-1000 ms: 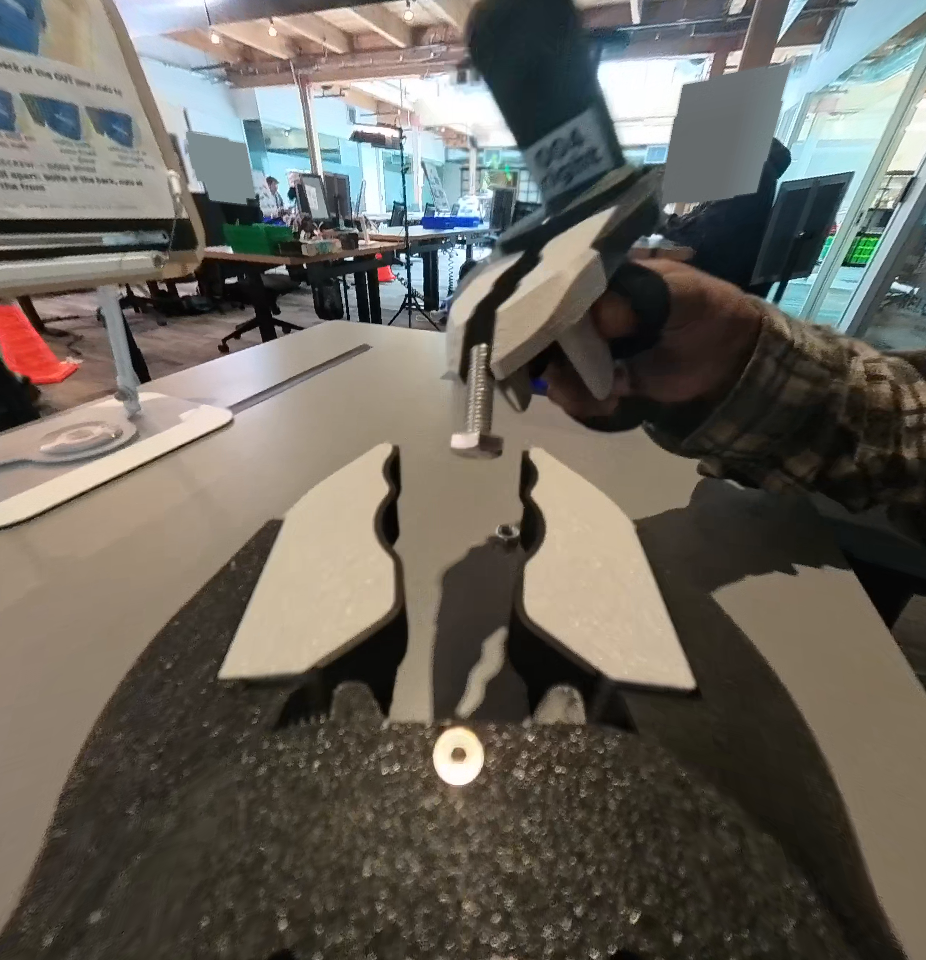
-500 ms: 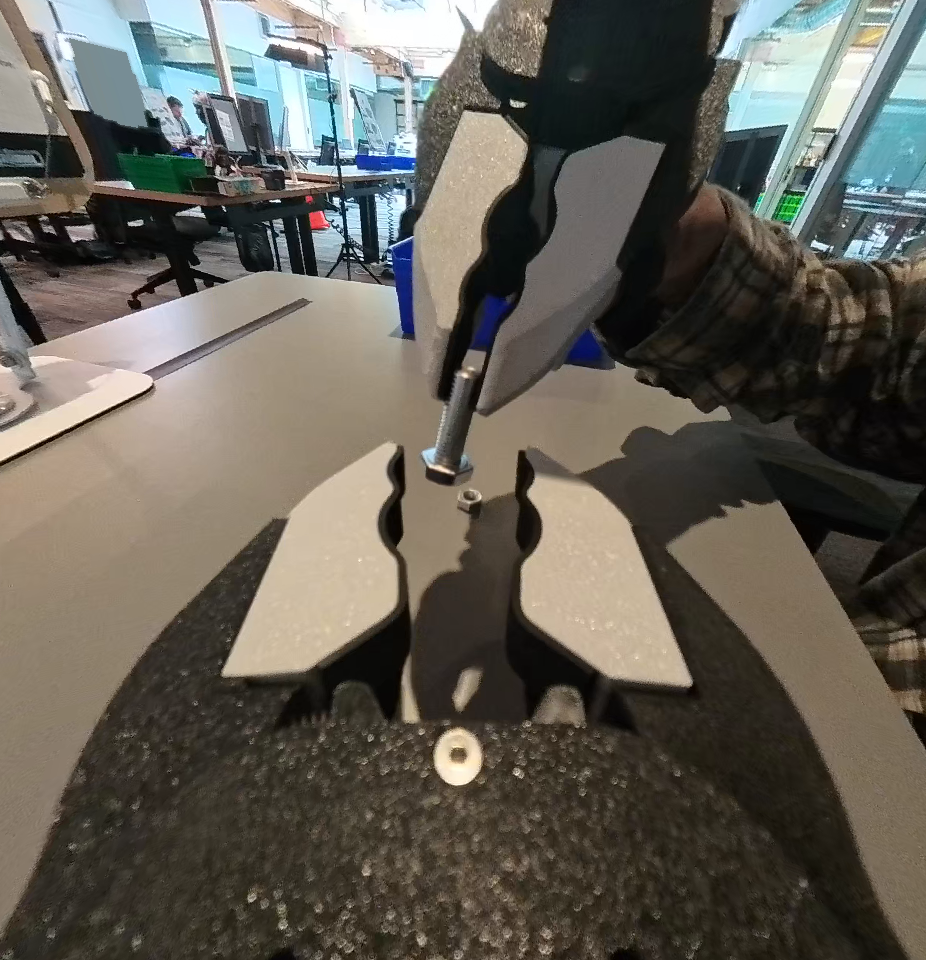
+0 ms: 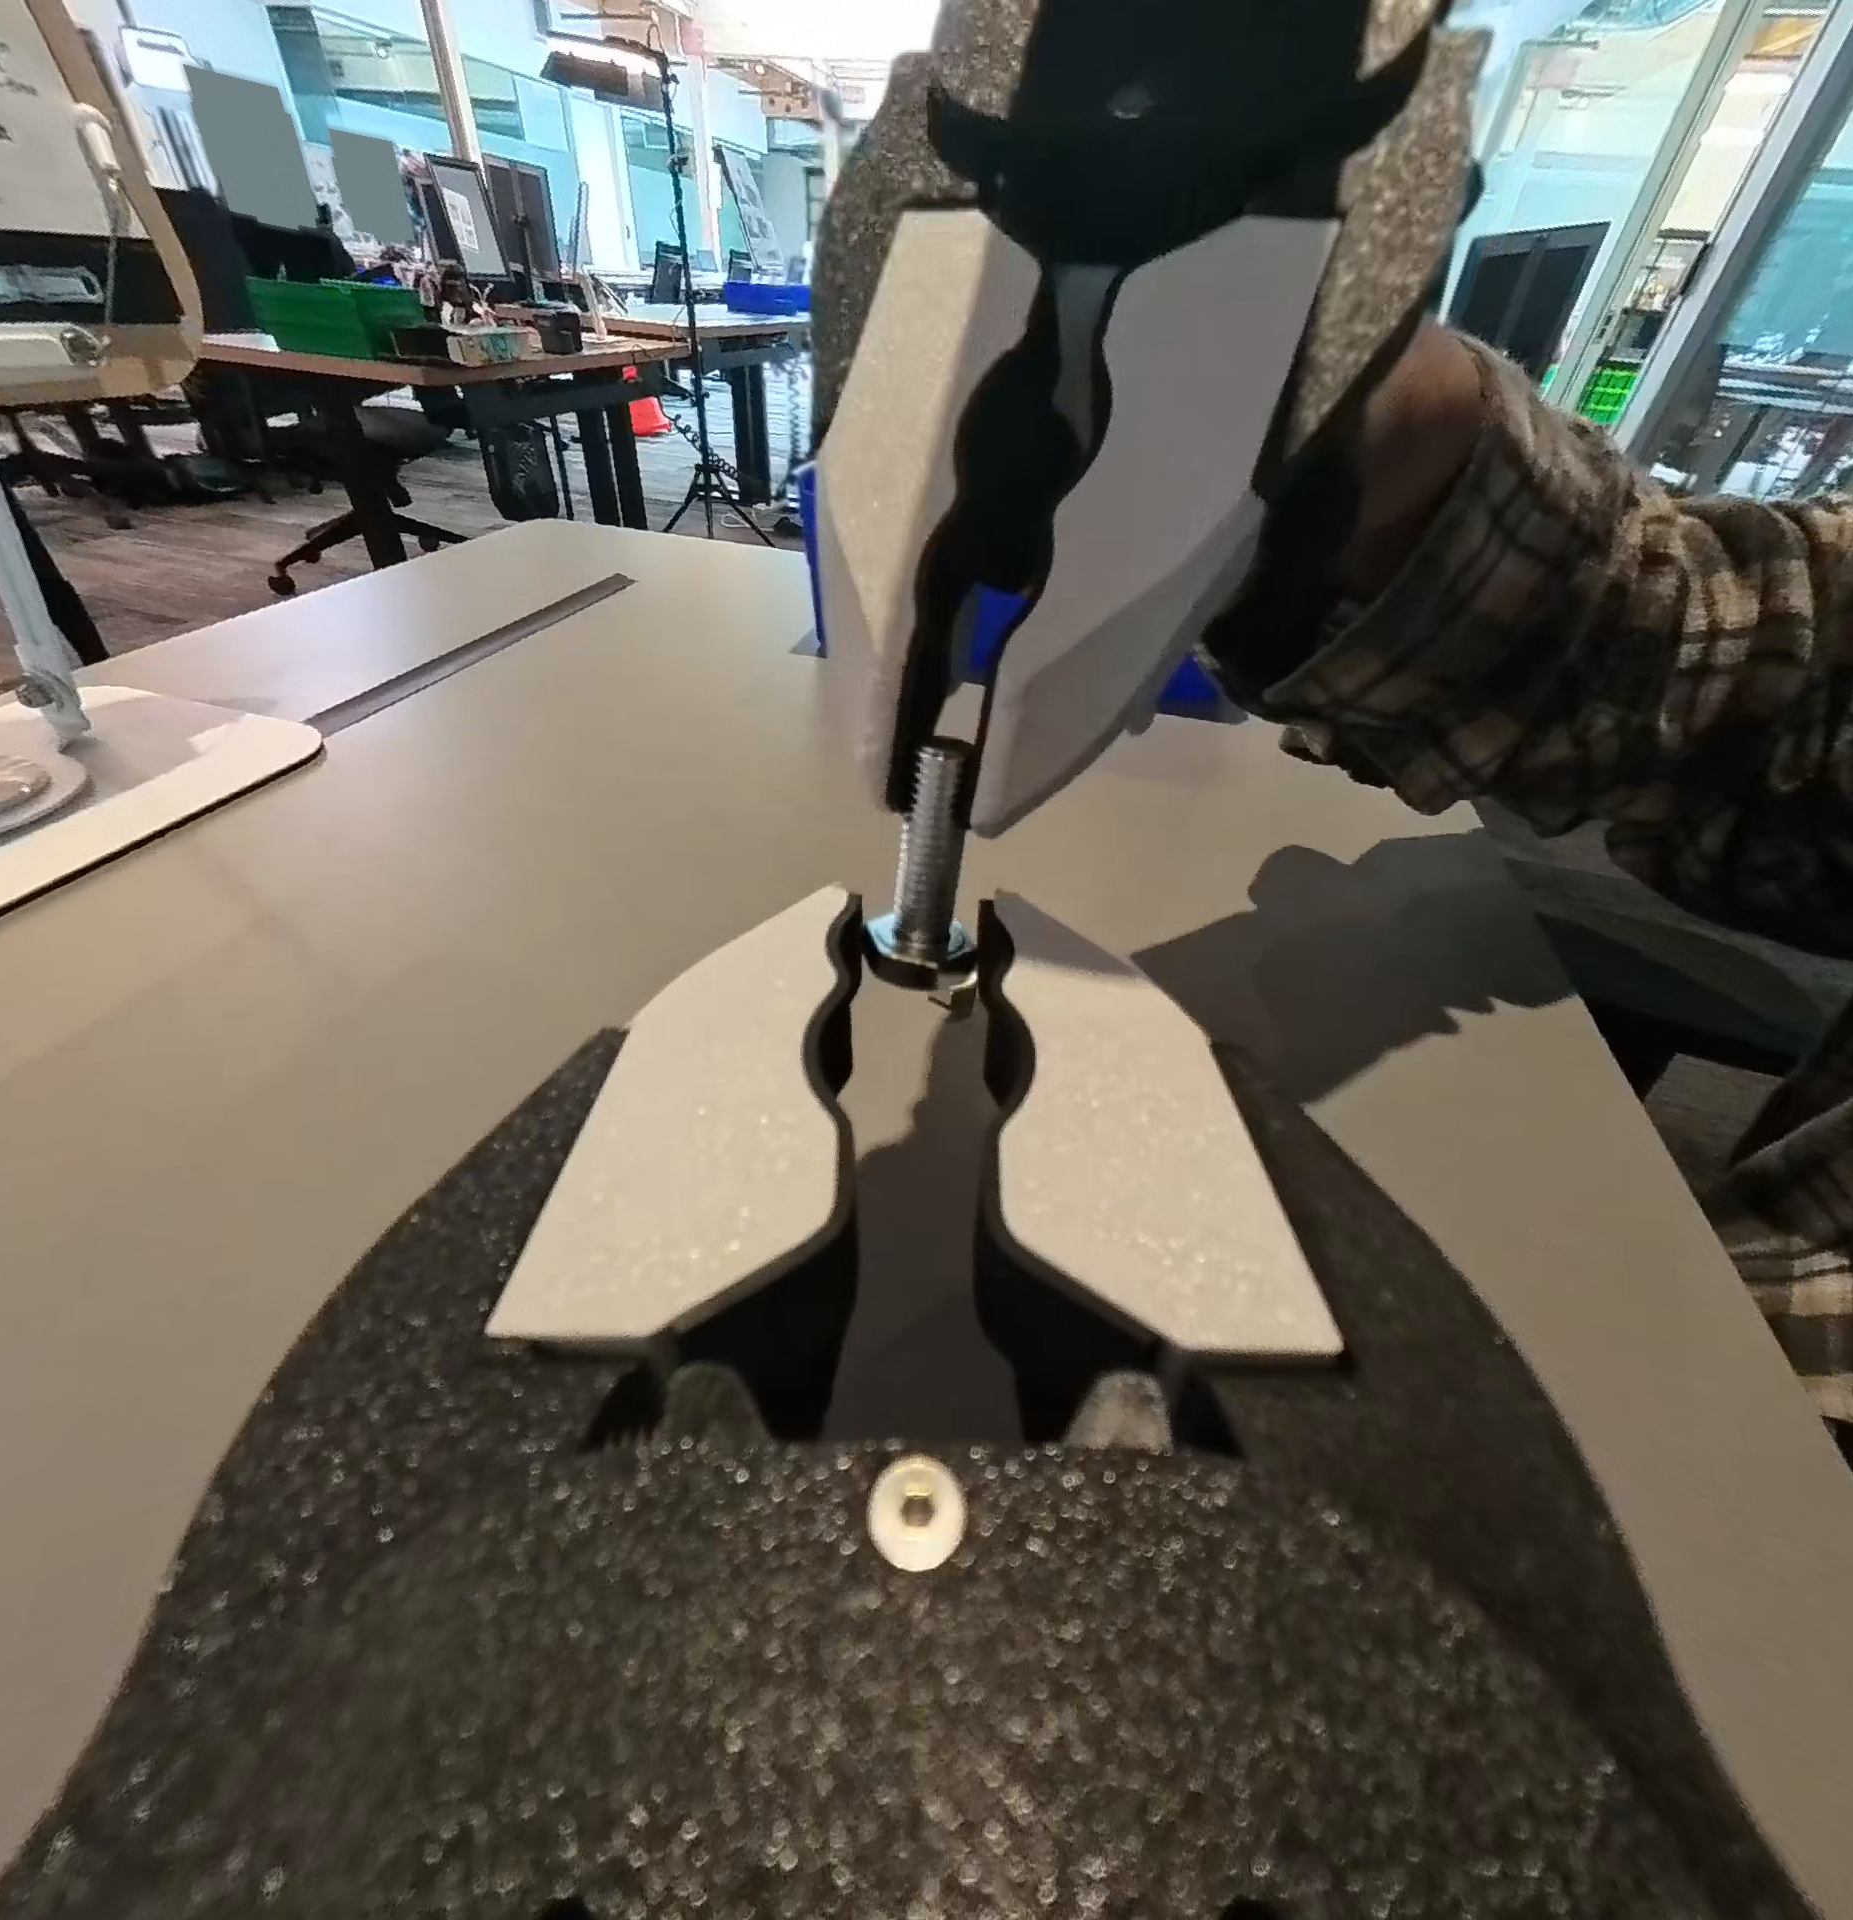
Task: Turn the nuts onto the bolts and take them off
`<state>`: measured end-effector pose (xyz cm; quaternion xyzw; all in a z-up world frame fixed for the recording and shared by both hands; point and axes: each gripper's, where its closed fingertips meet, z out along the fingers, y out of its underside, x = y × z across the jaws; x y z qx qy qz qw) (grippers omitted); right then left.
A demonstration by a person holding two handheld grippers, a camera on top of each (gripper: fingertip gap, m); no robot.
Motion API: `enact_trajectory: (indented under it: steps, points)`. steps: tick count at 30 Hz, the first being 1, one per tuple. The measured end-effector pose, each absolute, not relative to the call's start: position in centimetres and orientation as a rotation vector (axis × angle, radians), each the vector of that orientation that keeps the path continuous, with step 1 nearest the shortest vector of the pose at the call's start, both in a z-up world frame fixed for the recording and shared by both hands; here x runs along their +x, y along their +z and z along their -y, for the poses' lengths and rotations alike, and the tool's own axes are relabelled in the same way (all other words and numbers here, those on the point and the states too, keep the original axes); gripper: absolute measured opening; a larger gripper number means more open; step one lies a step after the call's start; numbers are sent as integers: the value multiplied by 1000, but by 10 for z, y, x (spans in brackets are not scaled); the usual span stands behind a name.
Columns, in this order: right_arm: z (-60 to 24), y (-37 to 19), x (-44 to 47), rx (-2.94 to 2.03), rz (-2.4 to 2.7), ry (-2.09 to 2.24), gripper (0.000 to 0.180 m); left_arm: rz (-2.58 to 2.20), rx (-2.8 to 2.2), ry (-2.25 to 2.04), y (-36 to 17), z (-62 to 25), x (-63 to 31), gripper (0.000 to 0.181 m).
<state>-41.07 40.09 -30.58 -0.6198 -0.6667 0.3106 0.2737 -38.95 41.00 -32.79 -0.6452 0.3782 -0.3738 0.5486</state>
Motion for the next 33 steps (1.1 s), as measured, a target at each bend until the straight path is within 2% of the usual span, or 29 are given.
enact_trajectory:
  steps: [15,31,33]
  points:
    - [-398,-306,-409,-1751,1806,941,10,-957,-1504,-845,-329,-405,-386,20]
    - [-393,-292,-414,-1579,1781,995,10,-925,-1459,-856,-317,-401,-386,19]
    - [-392,-289,-415,-1552,1769,1021,19,-922,-1448,-859,-315,-400,-386,19]
